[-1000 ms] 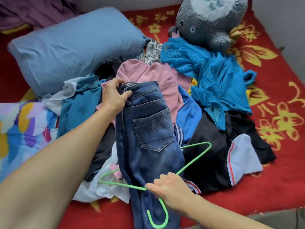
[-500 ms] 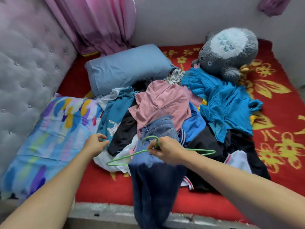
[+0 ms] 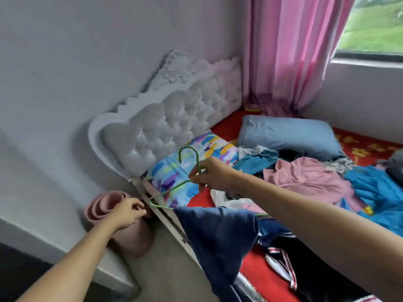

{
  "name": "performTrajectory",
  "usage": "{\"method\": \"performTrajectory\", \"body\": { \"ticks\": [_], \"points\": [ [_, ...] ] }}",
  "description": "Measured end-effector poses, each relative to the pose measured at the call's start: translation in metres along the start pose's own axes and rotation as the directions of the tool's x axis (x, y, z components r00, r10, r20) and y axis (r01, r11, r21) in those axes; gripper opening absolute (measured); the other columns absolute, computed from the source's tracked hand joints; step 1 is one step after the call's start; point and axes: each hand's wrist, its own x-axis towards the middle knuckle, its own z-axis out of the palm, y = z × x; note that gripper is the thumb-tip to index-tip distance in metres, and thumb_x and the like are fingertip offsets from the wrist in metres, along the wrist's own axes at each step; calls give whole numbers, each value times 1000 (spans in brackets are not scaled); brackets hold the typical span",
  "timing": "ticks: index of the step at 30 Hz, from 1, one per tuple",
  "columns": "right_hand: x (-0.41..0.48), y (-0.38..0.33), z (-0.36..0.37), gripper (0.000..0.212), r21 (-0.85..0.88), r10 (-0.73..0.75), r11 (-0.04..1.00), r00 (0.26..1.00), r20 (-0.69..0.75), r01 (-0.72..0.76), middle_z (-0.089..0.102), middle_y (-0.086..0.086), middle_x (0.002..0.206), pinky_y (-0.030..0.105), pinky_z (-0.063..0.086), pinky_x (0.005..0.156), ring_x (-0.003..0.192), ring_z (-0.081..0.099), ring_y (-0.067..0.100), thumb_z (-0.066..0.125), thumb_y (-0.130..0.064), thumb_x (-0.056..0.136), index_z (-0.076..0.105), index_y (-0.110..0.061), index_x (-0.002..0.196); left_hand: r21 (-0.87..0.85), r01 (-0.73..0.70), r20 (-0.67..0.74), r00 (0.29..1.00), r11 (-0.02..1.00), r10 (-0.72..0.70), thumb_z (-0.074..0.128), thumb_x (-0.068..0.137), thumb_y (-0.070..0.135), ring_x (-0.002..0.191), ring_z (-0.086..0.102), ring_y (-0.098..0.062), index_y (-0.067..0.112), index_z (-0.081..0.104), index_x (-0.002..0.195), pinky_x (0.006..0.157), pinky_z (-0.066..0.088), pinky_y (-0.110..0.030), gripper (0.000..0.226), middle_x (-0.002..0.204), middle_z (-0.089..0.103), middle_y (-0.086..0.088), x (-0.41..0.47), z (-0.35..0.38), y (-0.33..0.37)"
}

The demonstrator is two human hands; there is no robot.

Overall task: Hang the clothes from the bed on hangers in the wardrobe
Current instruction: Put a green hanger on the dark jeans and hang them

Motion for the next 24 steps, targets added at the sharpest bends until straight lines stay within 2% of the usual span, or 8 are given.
{"method": "performTrajectory", "body": {
  "ticks": [2,4,7,11,14,18,22,24],
  "points": [
    [-1,-45,33,12,21,-65,998,992,104,63,61,5,58,16,38,45,44,49,5,62,-10,90,68,0,95,-47,69,-65,995,997,-72,63,85,-2,49,46,-19,-2,62,94,45,36,-20,9,60,53,-8,-42,-30,-39],
    [-4,-88,73,11,30,-118,993,968,223,114,62,4,56,21,36,46,48,46,13,63,-13,90,67,-6,83,-85,110,-121,985,990,-120,64,85,1,49,47,-16,-1,64,94,41,37,-18,9,60,54,-5,-83,-60,-80],
    [-13,-148,140,27,2,-174,983,913,368,186,61,-6,49,23,33,47,49,41,15,65,-19,90,60,-19,64,-113,158,-187,966,981,-177,66,85,10,53,54,-16,8,66,90,44,39,-19,5,65,61,-5,-147,-100,-138],
    [-31,-220,232,20,1,-245,960,835,492,281,65,5,61,15,36,42,41,44,5,65,-19,91,66,-15,72,-119,267,-260,921,956,-289,68,84,18,58,59,-19,17,63,91,44,38,-21,9,70,63,-7,-239,-151,-230],
    [-34,-264,295,17,16,-274,953,833,480,304,65,7,61,16,37,43,41,45,5,64,-16,91,70,-6,79,-117,333,-320,879,936,-353,69,84,18,59,59,-18,14,63,93,57,51,-28,11,68,60,-2,-311,-189,-297],
    [-25,-314,372,24,6,-296,946,853,430,325,60,4,58,29,41,55,54,50,17,59,-20,94,71,-7,77,-113,434,-381,812,894,-442,68,86,20,72,58,-17,20,59,90,69,45,-24,10,81,58,-1,-398,-236,-366],
    [-18,-359,432,27,12,-282,954,888,363,298,54,2,56,20,34,38,43,44,12,56,-21,96,69,-1,83,-89,485,-437,766,870,-471,72,82,18,75,63,-30,16,63,87,67,49,-28,11,74,58,-6,-451,-277,-424],
    [-11,-383,459,26,53,-287,957,895,341,286,53,4,56,21,33,37,41,42,12,55,-19,96,66,1,83,-92,479,-464,755,873,-463,70,85,15,68,57,-20,7,64,98,62,41,-21,15,73,56,-3,-465,-293,-438]
  ]
}}
